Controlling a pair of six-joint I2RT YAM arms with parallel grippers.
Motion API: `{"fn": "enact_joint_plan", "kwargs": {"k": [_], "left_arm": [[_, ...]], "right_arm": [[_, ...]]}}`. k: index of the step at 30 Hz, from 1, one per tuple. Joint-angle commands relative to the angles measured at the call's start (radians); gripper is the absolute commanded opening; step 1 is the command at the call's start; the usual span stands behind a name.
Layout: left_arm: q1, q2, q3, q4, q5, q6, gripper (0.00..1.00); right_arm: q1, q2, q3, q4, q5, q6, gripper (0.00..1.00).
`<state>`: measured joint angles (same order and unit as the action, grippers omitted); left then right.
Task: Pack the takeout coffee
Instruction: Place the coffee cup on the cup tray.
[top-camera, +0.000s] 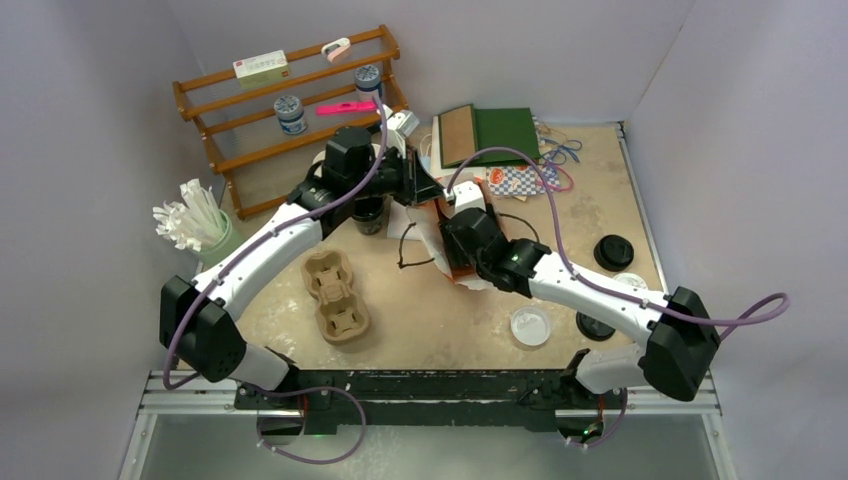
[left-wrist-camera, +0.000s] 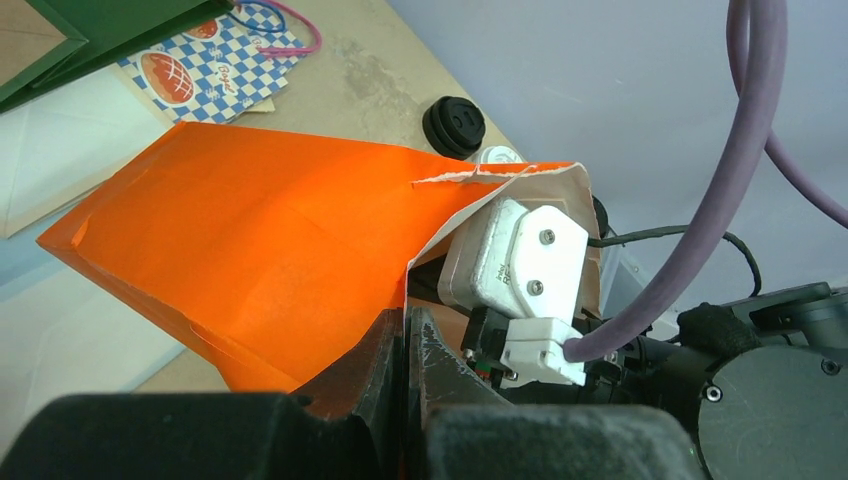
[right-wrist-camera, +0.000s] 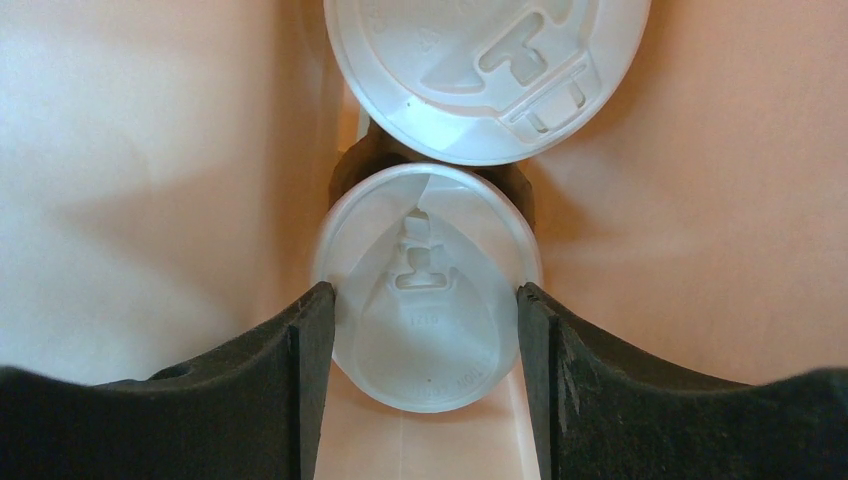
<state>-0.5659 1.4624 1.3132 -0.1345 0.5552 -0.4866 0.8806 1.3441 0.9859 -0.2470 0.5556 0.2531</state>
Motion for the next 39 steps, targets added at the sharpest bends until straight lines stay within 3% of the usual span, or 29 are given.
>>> {"fn": "enact_joint_plan", "kwargs": {"k": [1,16,39], "left_arm": [[0.014,0.018,0.029,-0.003,0.042,0.013,0.00],[0.038,0.053,0.055,0.004,0.045,0.002,0.00],[0.091,0.233,0.288,-0.150,0.008,-0.054,0.00]], "right_arm": [[-0.034,0.013,-0.008,0.085,-0.034,-0.054,0.31],[-0.095,0.079,-0.012,0.070,-0.146,-0.048,0.31],[-0.207,0.280,0.226,-0.245,-0.330,0.035,0.30]]}}
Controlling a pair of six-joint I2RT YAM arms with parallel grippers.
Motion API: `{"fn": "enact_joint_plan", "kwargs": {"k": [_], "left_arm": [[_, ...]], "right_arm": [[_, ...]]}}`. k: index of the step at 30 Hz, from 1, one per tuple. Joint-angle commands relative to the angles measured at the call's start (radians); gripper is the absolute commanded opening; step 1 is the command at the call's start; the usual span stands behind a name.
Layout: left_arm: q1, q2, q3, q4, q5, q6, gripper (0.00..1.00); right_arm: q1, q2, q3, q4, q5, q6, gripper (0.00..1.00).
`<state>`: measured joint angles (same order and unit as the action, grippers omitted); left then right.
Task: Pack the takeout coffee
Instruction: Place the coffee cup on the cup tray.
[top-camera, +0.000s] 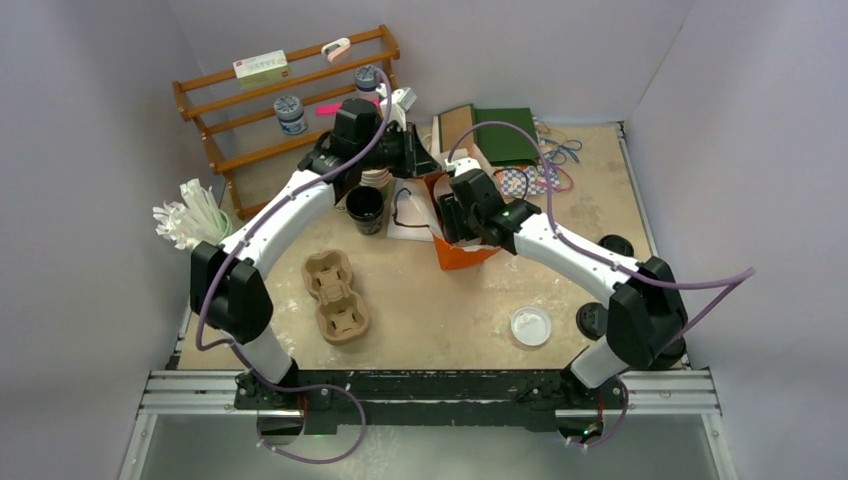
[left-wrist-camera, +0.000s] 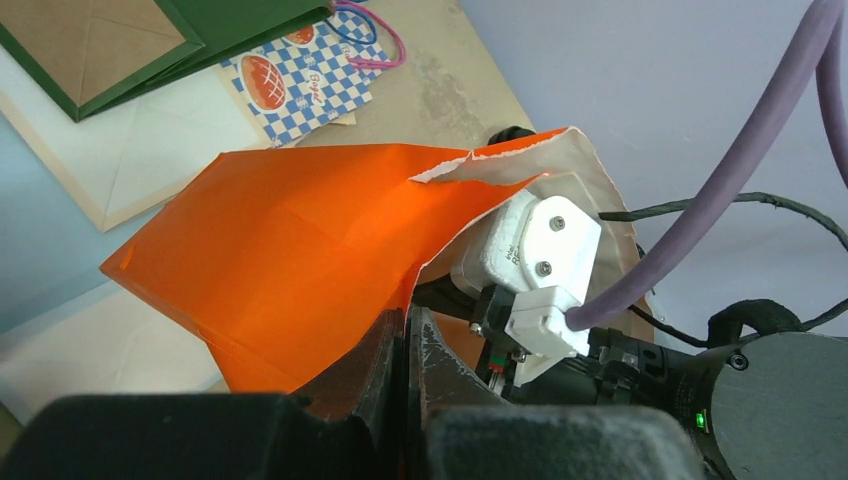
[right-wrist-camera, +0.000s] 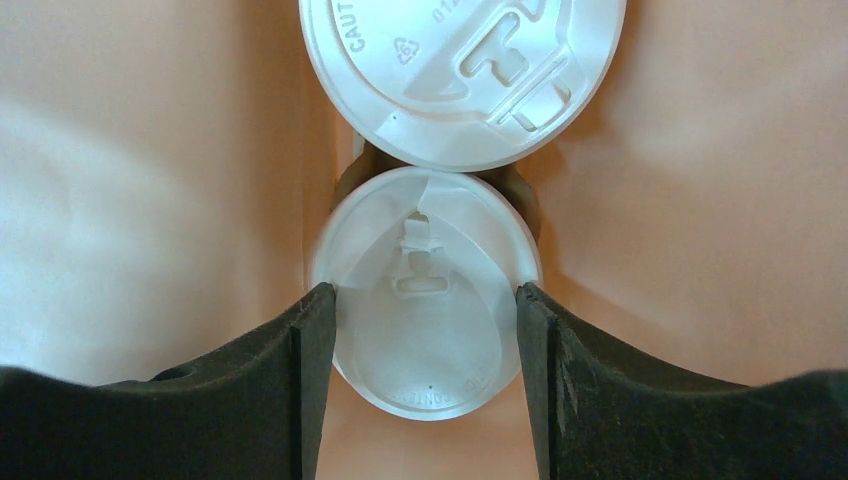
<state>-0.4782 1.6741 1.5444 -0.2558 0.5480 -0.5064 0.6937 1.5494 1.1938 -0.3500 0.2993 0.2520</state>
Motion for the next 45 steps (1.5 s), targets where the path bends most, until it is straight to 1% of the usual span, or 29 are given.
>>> {"fn": "enact_joint_plan", "kwargs": {"k": [1,5,12,18,21,24,26,27,29,32,34,37,39,45], "left_arm": [[0.003,0.029,0.065,-0.024,0.013,-0.040,0.00],[0.006,0.066,0.108,-0.016,0.005,-0.047,0.00],[0.009,0.111,0.169,-0.009,-0.007,-0.043,0.00],[0.013,0.136,0.191,-0.010,-0.011,-0.038,0.00],[0.013,0.138,0.195,-0.009,-0.011,-0.038,0.00],[0.015,0.138,0.199,-0.011,-0.012,-0.036,0.00],[0.015,0.138,0.202,-0.016,-0.013,-0.035,0.00],[0.015,0.138,0.202,-0.018,-0.013,-0.035,0.00],[0.016,0.138,0.202,-0.021,-0.013,-0.037,0.00],[0.016,0.141,0.201,-0.029,-0.010,-0.041,0.00],[0.016,0.144,0.202,-0.033,-0.002,-0.046,0.00],[0.016,0.145,0.203,-0.042,0.008,-0.054,0.00],[0.016,0.149,0.202,-0.050,0.019,-0.061,0.00],[0.015,0.154,0.174,-0.060,0.068,-0.098,0.00]], "right_arm": [[-0.023,0.092,0.031,-0.154,-0.083,0.035,0.30],[-0.032,0.159,0.072,-0.197,-0.116,0.029,0.31],[-0.050,0.202,0.089,-0.204,-0.151,0.028,0.31],[-0.059,0.242,0.083,-0.211,-0.163,0.021,0.31],[-0.059,0.243,0.100,-0.229,-0.165,0.021,0.31],[-0.058,0.207,0.135,-0.249,-0.153,0.024,0.33],[-0.059,0.183,0.169,-0.266,-0.142,0.028,0.38],[-0.058,0.177,0.192,-0.285,-0.137,0.031,0.44],[-0.059,0.165,0.237,-0.322,-0.125,0.037,0.54],[-0.059,0.134,0.292,-0.362,-0.103,0.049,0.73],[-0.059,0.110,0.322,-0.383,-0.099,0.054,0.81],[-0.059,0.071,0.352,-0.401,-0.101,0.062,0.96],[-0.059,0.058,0.369,-0.424,-0.102,0.063,0.99],[-0.059,0.032,0.408,-0.496,-0.128,0.068,0.99]]}}
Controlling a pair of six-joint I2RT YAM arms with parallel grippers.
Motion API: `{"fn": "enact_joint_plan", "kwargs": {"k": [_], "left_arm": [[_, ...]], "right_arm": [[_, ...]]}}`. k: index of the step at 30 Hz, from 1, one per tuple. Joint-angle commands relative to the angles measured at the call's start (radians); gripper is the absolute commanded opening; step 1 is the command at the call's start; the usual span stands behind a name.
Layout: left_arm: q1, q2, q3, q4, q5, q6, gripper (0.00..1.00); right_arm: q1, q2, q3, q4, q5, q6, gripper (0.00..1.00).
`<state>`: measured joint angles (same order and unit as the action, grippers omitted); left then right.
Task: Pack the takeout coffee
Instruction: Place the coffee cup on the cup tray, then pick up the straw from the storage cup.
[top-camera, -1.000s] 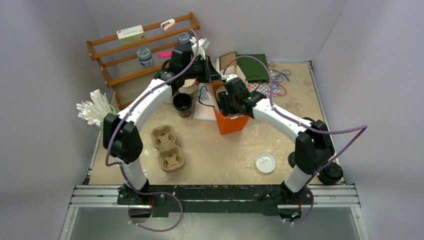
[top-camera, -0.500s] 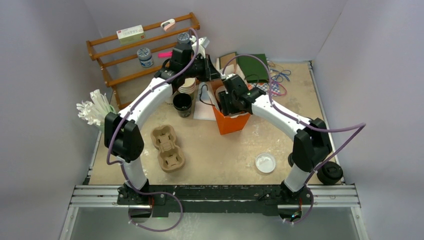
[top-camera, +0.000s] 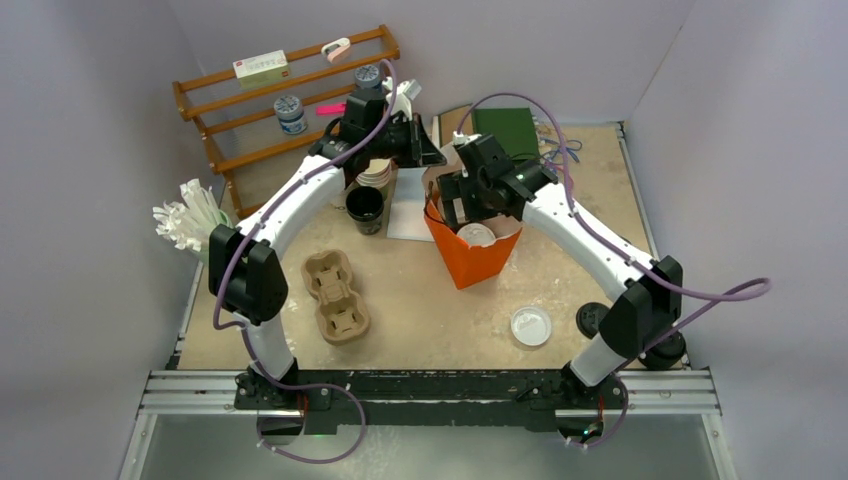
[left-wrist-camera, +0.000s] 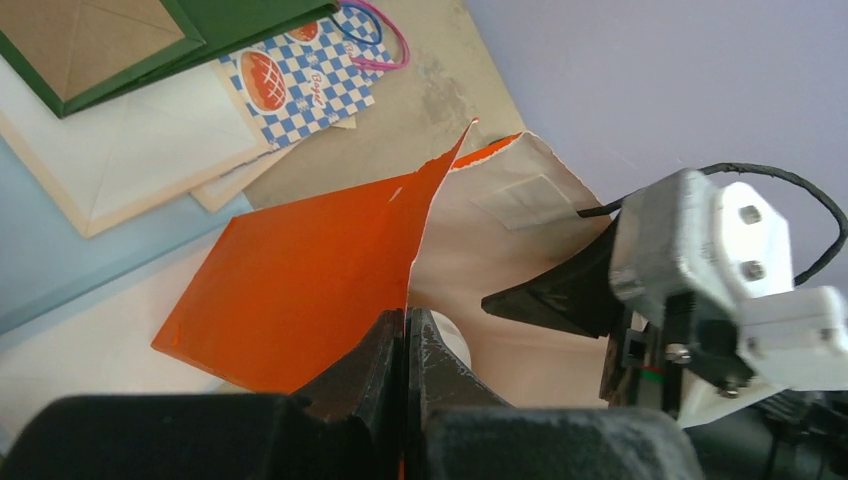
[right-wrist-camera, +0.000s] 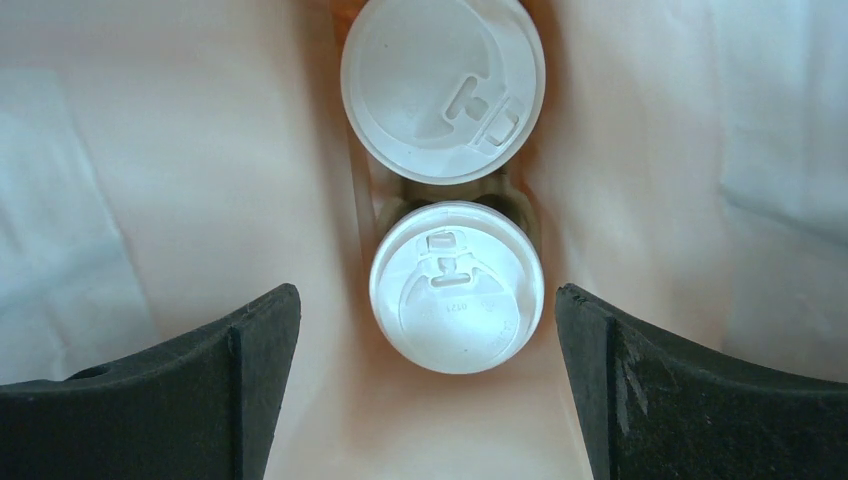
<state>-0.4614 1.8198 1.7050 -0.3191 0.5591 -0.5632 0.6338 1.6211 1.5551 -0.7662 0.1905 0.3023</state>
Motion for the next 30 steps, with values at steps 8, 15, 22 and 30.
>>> {"fn": "enact_joint_plan", "kwargs": {"k": [8,15,22,30], "left_arm": [[-0.006,0.014,-0.037,0.029,0.083,-0.048,0.00],[-0.015,0.064,0.025,0.042,0.086,-0.019,0.00],[-0.014,0.032,0.097,-0.002,0.007,0.019,0.34],[-0.008,-0.093,0.137,-0.089,-0.141,0.083,0.58]], "right_arm": [[0.001,-0.045,0.172,-0.142,-0.051,0.029,0.88],[0.001,-0.040,0.314,-0.199,-0.011,0.016,0.88],[0.001,-0.084,0.392,-0.181,0.025,0.012,0.89],[0.001,-0.185,0.338,-0.072,0.037,0.021,0.90]]}}
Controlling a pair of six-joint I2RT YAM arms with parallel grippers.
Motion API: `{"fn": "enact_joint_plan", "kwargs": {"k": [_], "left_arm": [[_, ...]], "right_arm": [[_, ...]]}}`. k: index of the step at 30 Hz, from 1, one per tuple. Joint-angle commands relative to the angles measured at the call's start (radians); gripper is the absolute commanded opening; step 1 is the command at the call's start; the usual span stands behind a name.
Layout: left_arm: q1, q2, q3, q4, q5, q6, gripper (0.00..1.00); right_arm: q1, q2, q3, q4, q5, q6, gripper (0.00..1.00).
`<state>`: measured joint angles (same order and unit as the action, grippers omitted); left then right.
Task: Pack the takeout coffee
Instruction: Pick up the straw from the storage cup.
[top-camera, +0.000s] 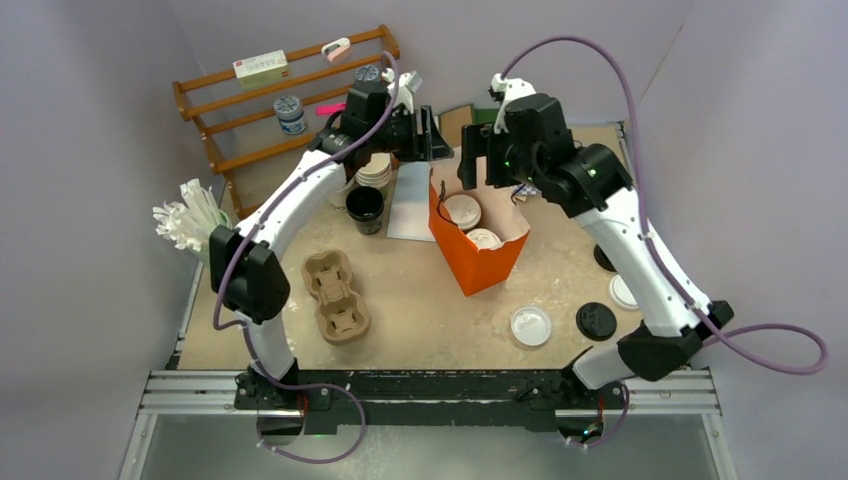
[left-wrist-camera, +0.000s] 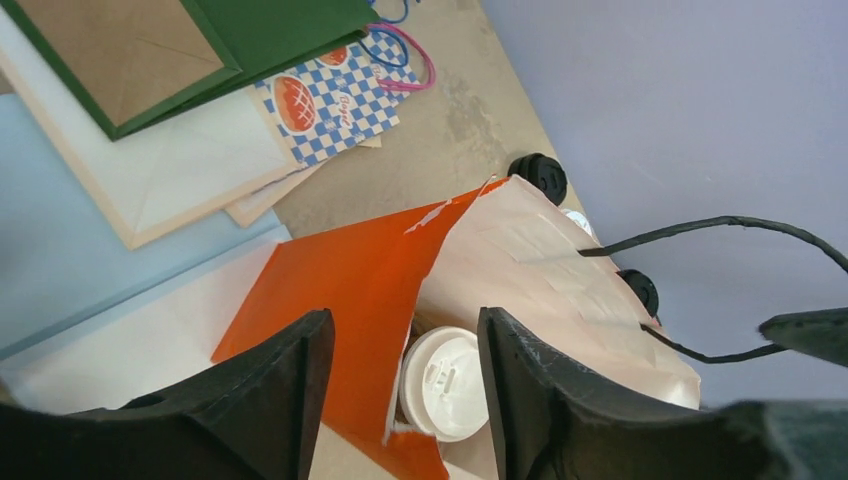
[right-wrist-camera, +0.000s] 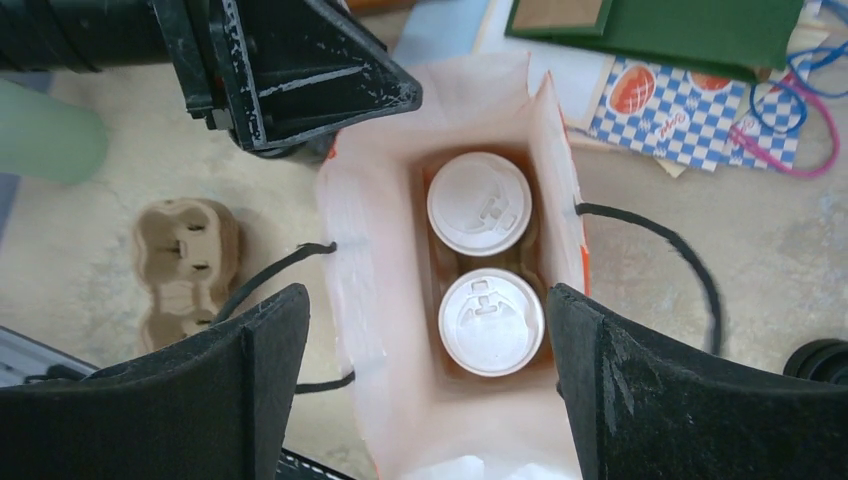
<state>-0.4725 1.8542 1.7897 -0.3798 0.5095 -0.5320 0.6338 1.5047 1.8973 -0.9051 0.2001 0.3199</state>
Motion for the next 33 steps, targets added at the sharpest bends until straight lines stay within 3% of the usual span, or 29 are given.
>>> {"fn": "enact_joint_plan", "kwargs": {"k": [1,7,12,15,18,21,29,33], "left_arm": [[0.004,-0.145,0.055,-0.037,-0.115,0.058,0.58],[0.015,-0.299,0.040,-0.151,-0.364,0.088,0.58],[0.033,-0.458,-0.055,-0.297,-0.740,0.049,0.67],[0.068,-0.500,-0.106,-0.405,-0.946,-0.004,0.61],[0.152,-0.486,-0.123,-0.510,-1.022,-0.010,0.51],[0.244,-0.461,-0.127,-0.558,-1.093,0.001,0.49],[0.497,-0.359,-0.159,-0.481,-1.200,0.095,0.48],[0.563,-0.322,-0.206,-0.403,-1.187,0.111,0.47]], "right_arm": [[0.001,-0.076,-0.003,0.071,0.024,0.006,0.90],[0.001,-0.121,-0.019,0.126,0.035,0.018,0.89],[0.001,-0.140,-0.039,0.155,0.040,0.024,0.88],[0.001,-0.144,-0.053,0.153,0.015,0.050,0.88],[0.001,-0.161,-0.098,0.168,-0.023,0.099,0.86],[0.001,-0.180,-0.145,0.180,-0.058,0.134,0.84],[0.001,-0.132,-0.096,0.065,-0.145,0.148,0.81],[0.001,-0.105,-0.021,0.016,-0.119,0.148,0.81]]}}
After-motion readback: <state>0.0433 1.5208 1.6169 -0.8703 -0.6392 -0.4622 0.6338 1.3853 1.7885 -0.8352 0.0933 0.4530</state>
